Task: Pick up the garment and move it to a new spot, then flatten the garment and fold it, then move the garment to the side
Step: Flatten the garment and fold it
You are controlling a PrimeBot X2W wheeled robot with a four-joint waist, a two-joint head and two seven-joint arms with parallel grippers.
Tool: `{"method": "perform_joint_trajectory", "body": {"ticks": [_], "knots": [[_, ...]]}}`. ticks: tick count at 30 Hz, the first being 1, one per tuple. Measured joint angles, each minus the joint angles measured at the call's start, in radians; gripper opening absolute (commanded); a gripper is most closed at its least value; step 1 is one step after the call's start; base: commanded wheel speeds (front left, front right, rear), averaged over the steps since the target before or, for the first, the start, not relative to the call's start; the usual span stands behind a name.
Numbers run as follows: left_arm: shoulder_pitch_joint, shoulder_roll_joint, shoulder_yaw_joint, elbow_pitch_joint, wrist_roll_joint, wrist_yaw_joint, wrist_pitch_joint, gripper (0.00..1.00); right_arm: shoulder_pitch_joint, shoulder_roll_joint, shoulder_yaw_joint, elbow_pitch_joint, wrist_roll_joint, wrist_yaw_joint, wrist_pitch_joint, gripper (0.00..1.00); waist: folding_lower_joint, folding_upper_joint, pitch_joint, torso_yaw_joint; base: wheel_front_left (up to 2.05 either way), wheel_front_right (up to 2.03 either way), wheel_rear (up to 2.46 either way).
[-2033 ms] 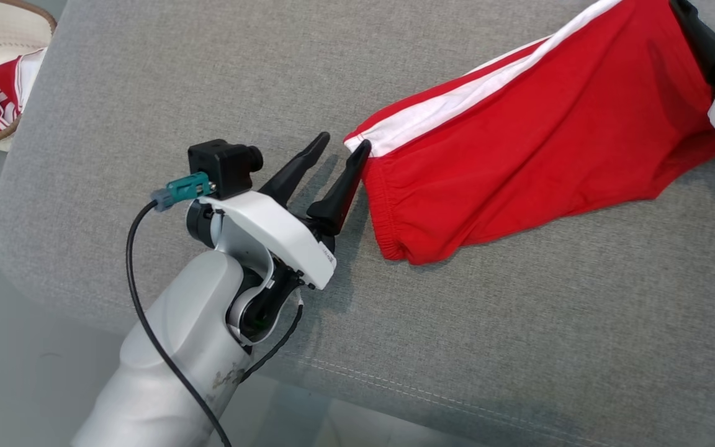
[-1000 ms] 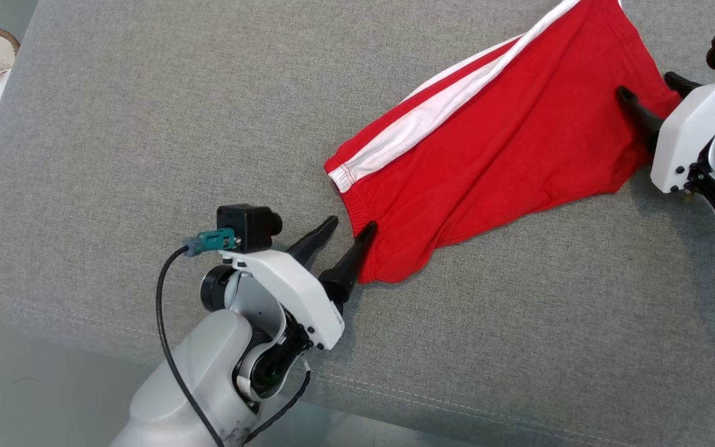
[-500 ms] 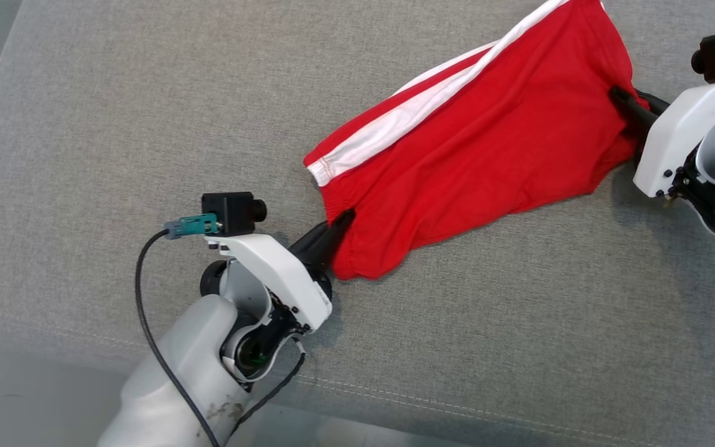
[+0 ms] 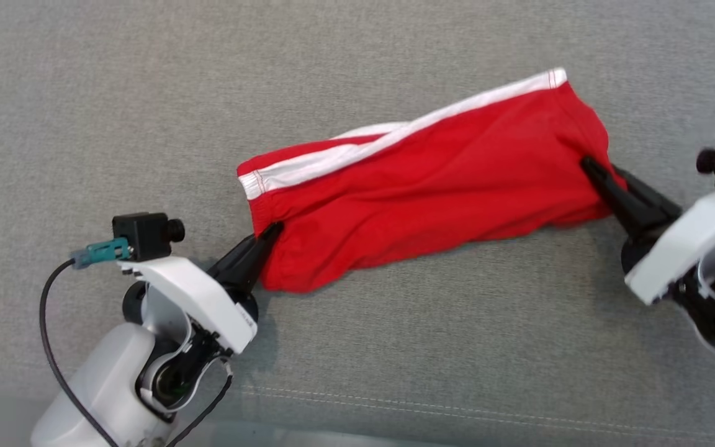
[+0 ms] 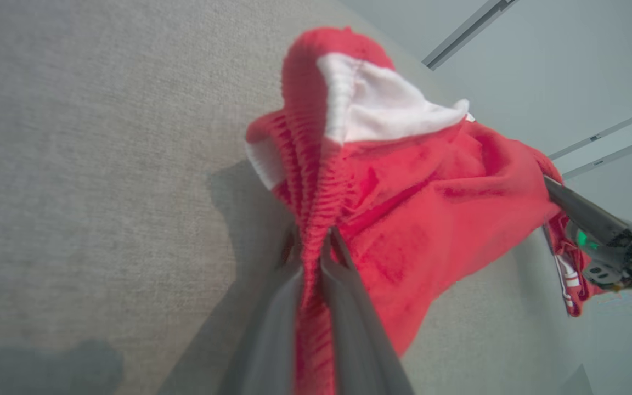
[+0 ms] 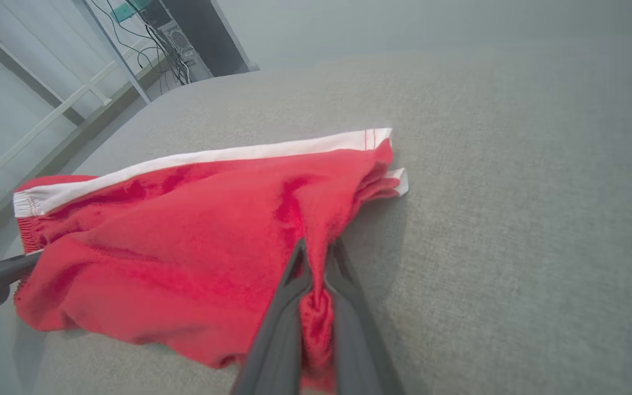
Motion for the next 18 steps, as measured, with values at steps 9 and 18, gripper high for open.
{"method": "perform_joint_trajectory", "body": {"ticks": [9, 18], "knots": [[0.111, 0.099, 0.008, -0.159, -0.001, 0.067, 0.048, 0.00, 0.351, 0.137, -0.228, -0.167, -0.115, 0.000, -0.022, 0.00, 0.0000, 0.0000, -0.022, -0.076, 0.00, 0.00, 0.00], [0.196, 0.181, 0.025, -0.294, -0.018, 0.137, 0.099, 0.00, 0.568, 0.329, -0.394, -0.284, -0.265, 0.000, 0.054, 0.00, -0.0001, 0.0000, -0.053, -0.136, 0.00, 0.00, 0.00]]}}
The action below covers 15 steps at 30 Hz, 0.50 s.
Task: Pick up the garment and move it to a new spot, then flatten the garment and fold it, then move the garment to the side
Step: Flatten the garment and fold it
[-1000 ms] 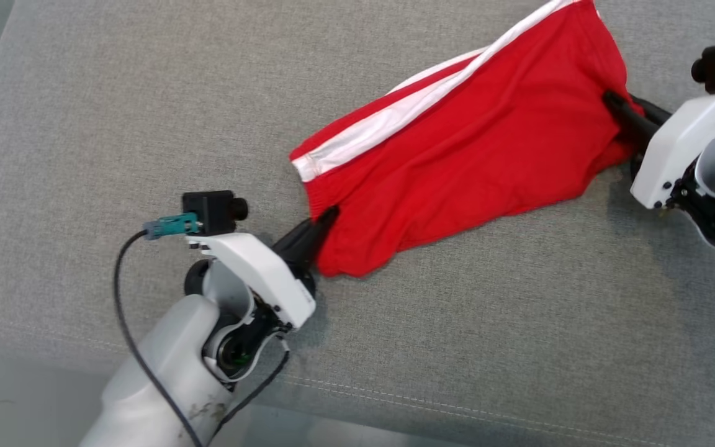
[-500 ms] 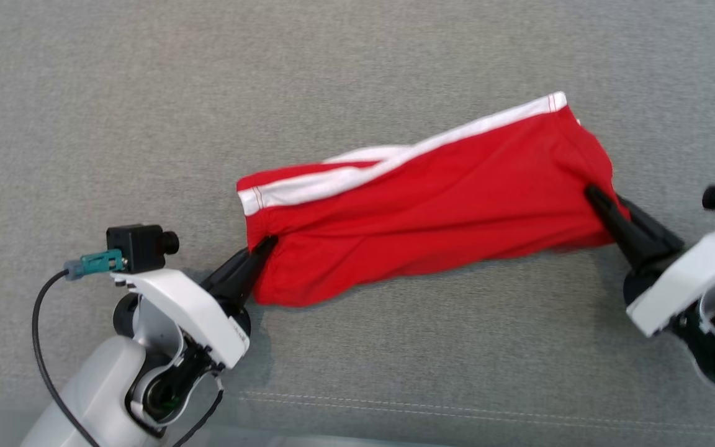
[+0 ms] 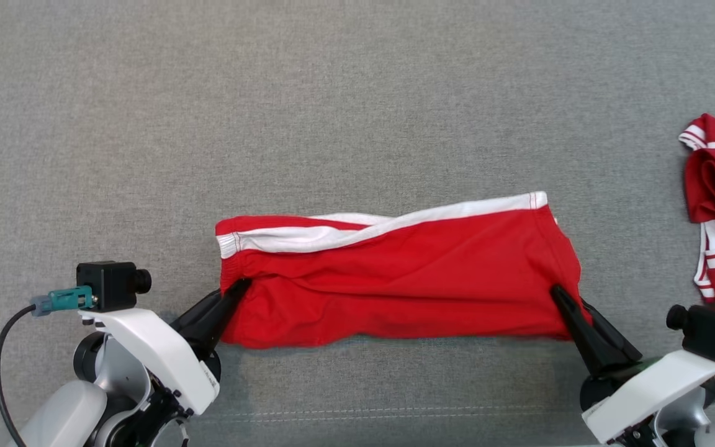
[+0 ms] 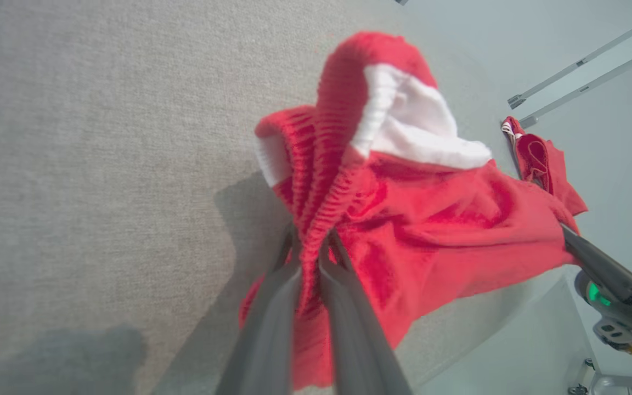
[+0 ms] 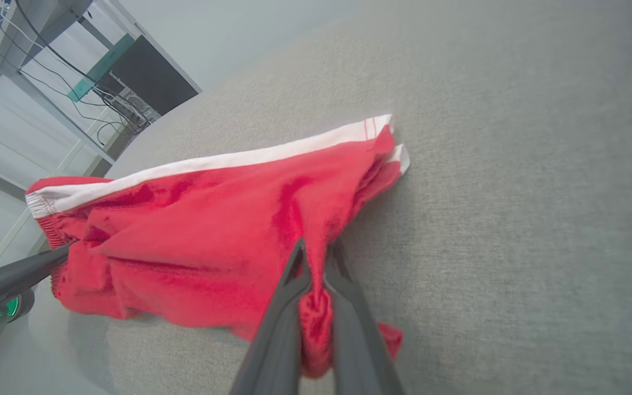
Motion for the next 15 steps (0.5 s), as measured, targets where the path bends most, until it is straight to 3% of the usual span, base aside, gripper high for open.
{"method": "perform_joint_trajectory", "body": {"ticks": [5, 9, 10, 11, 12, 13, 14, 15], "knots": [[0.024, 0.023, -0.013, -0.029, 0.000, 0.020, 0.033, 0.00, 0.044, 0.047, -0.048, -0.019, -0.060, 0.000, 0.055, 0.00, 0.0000, 0.0000, -0.023, -0.016, 0.00, 0.00, 0.00], [0.024, 0.004, -0.028, -0.010, 0.000, 0.026, 0.042, 0.00, 0.052, 0.069, -0.057, -0.003, -0.084, 0.000, 0.071, 0.00, 0.0000, 0.0000, -0.032, -0.021, 0.00, 0.00, 0.00], [0.024, -0.007, -0.032, 0.004, -0.001, 0.026, 0.042, 0.00, 0.052, 0.071, -0.057, 0.012, -0.094, 0.000, 0.072, 0.15, 0.0000, 0.0000, -0.034, -0.021, 0.00, 0.00, 0.00], [0.024, -0.012, -0.039, 0.017, -0.001, 0.026, 0.042, 0.00, 0.053, 0.076, -0.058, 0.027, -0.095, 0.000, 0.079, 0.45, 0.0000, 0.0000, -0.036, -0.021, 0.00, 0.00, 0.00], [0.023, -0.016, -0.042, 0.035, -0.001, 0.025, 0.041, 0.00, 0.052, 0.083, -0.058, 0.040, -0.095, 0.000, 0.077, 1.00, 0.0000, 0.0000, -0.037, -0.021, 0.00, 0.00, 0.00], [0.021, -0.021, -0.043, 0.049, -0.001, 0.025, 0.041, 0.56, 0.052, 0.086, -0.057, 0.052, -0.097, 0.000, 0.075, 1.00, 0.0000, 0.0000, -0.039, -0.021, 0.00, 0.00, 0.00], [0.020, -0.027, -0.042, 0.063, -0.001, 0.024, 0.038, 1.00, 0.052, 0.086, -0.057, 0.063, -0.105, 0.000, 0.075, 1.00, 0.0000, 0.0000, -0.041, -0.022, 0.00, 0.00, 0.00], [0.018, -0.033, -0.043, 0.076, 0.001, 0.024, 0.031, 1.00, 0.052, 0.086, -0.058, 0.076, -0.109, 0.000, 0.069, 1.00, 0.0000, 0.0000, -0.044, -0.022, 0.00, 0.00, 0.00]]}}
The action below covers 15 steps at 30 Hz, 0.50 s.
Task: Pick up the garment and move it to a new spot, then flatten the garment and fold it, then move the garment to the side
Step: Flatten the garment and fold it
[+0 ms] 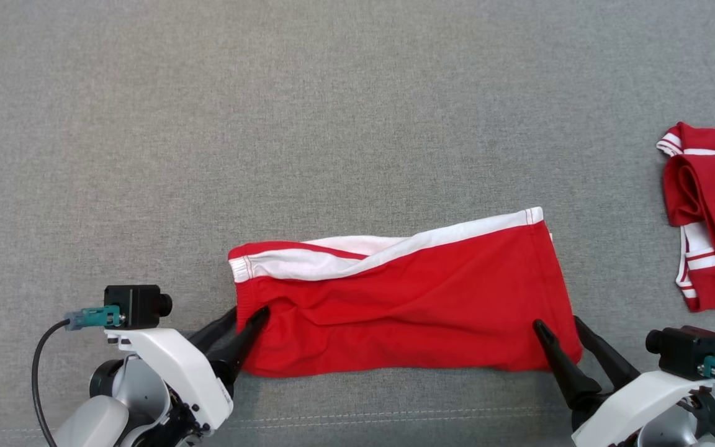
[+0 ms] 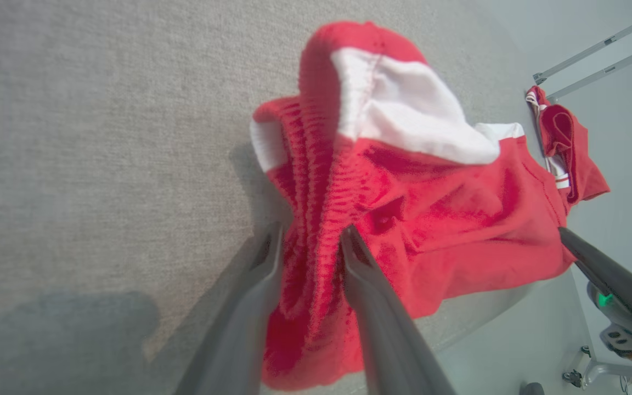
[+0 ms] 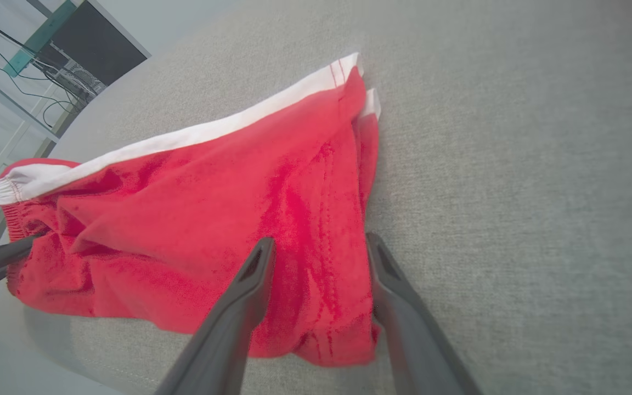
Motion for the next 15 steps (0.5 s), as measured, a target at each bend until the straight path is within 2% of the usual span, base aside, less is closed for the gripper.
{"method": "perform_joint_trajectory", "body": {"ticks": [3, 8, 15], "knots": [[-0.001, 0.000, -0.001, 0.025, 0.025, 0.001, -0.027, 1.00, 0.000, -0.001, -0.006, 0.020, -0.027, 0.000, -0.029, 1.00, 0.0000, 0.0000, -0.014, -0.002, 0.00, 0.00, 0.00], [0.001, 0.019, 0.004, 0.035, 0.120, 0.067, -0.112, 1.00, 0.001, -0.010, -0.045, 0.032, -0.088, 0.000, -0.110, 1.00, 0.0000, 0.0000, -0.058, -0.003, 0.00, 0.00, 0.00], [0.012, 0.027, 0.038, 0.000, 0.198, 0.170, -0.219, 1.00, 0.000, -0.004, -0.131, 0.037, -0.201, 0.000, -0.205, 1.00, 0.0000, 0.0000, -0.130, 0.006, 0.00, 0.00, 0.00]]}}
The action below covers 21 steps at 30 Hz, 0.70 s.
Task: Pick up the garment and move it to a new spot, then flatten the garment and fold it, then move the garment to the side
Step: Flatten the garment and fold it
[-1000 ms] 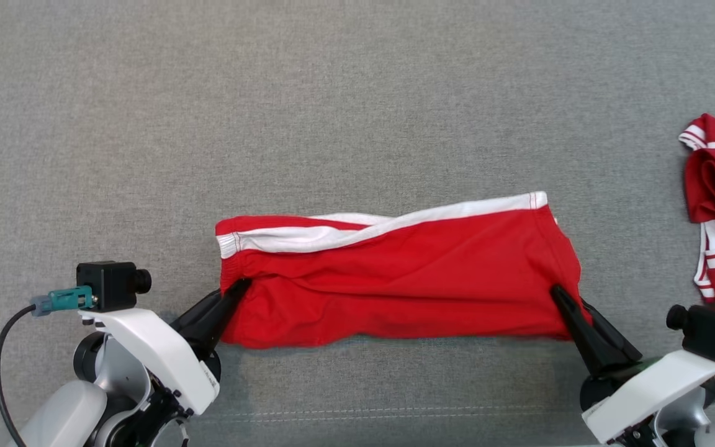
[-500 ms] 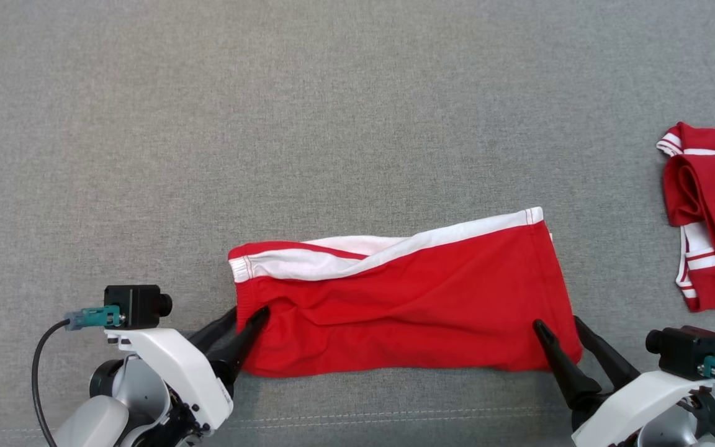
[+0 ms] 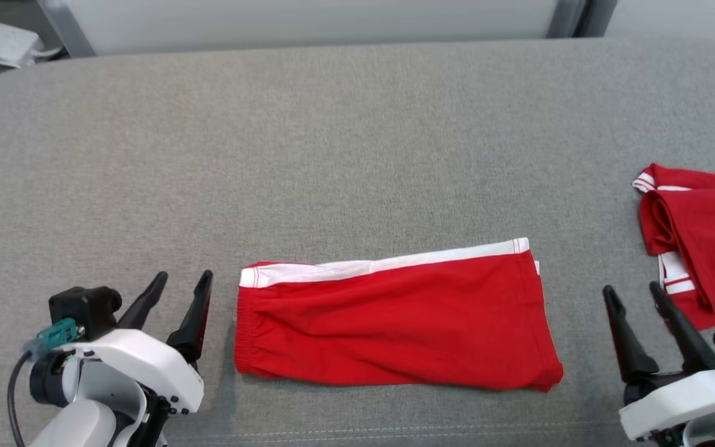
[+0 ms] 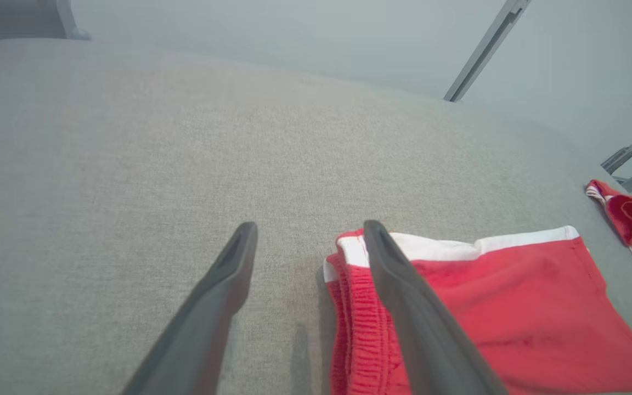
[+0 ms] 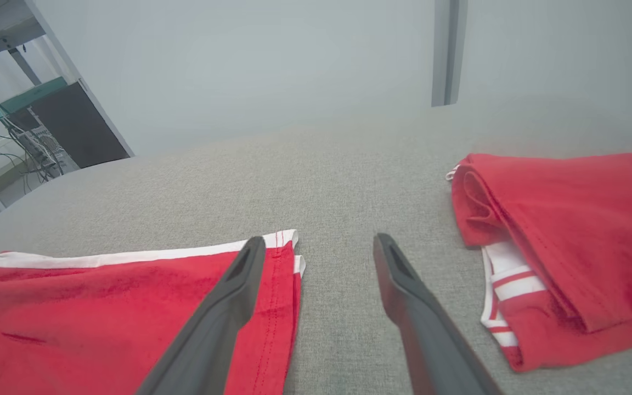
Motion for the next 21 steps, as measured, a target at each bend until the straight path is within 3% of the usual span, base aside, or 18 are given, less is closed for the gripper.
{"method": "perform_joint_trajectory", "body": {"ticks": [8, 13, 16, 17, 21], "knots": [[0.035, 0.000, 0.011, -0.034, 0.127, 0.088, -0.152, 1.00, -0.005, 0.030, -0.097, -0.004, -0.172, 0.000, -0.114, 1.00, 0.0000, 0.0000, -0.083, 0.021, 0.00, 0.00, 0.00], [0.071, -0.017, 0.024, -0.044, 0.170, 0.114, -0.243, 1.00, 0.016, 0.051, -0.123, -0.018, -0.227, 0.000, -0.137, 1.00, 0.0000, 0.0000, -0.119, 0.043, 0.00, 0.00, 0.00], [0.113, -0.030, 0.029, -0.045, 0.212, 0.105, -0.270, 1.00, 0.064, 0.067, -0.136, -0.034, -0.250, 0.000, -0.149, 1.00, 0.0000, 0.0000, -0.137, 0.055, 0.00, 0.00, 0.00], [0.150, -0.038, 0.047, -0.046, 0.254, 0.065, -0.274, 1.00, 0.119, 0.082, -0.151, -0.042, -0.260, 0.000, -0.157, 1.00, 0.0001, 0.0000, -0.152, 0.068, 0.00, 0.00, 0.00], [0.182, -0.078, 0.118, -0.049, 0.326, -0.003, -0.274, 1.00, 0.160, 0.103, -0.163, -0.063, -0.266, 0.000, -0.158, 1.00, 0.0000, 0.0000, -0.167, 0.079, 0.00, 0.00, 0.00]]}}
